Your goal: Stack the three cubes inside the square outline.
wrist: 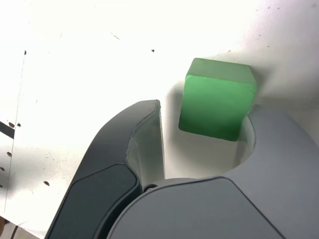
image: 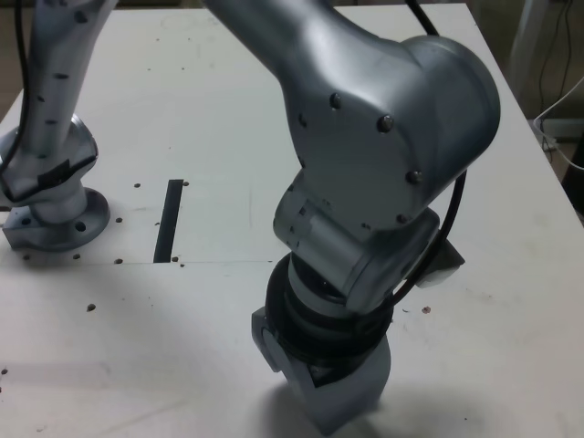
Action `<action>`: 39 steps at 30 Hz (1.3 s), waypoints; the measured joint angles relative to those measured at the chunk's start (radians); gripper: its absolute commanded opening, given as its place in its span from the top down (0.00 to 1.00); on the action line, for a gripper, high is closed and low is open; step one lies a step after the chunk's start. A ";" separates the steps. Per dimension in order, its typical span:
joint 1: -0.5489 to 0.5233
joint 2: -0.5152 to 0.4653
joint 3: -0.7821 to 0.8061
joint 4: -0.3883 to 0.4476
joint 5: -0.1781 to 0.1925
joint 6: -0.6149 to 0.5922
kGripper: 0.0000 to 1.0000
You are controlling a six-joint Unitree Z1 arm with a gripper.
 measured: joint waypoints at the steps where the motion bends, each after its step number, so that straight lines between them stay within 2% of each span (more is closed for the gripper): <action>1: 0.000 0.000 0.000 0.001 0.000 0.000 0.72; 23: -0.001 0.011 -0.018 0.019 -0.001 -0.006 0.74; 32: 0.007 -0.028 -0.075 0.103 0.025 -0.030 0.74; 39: 0.118 -0.098 -0.112 0.192 0.025 -0.060 0.74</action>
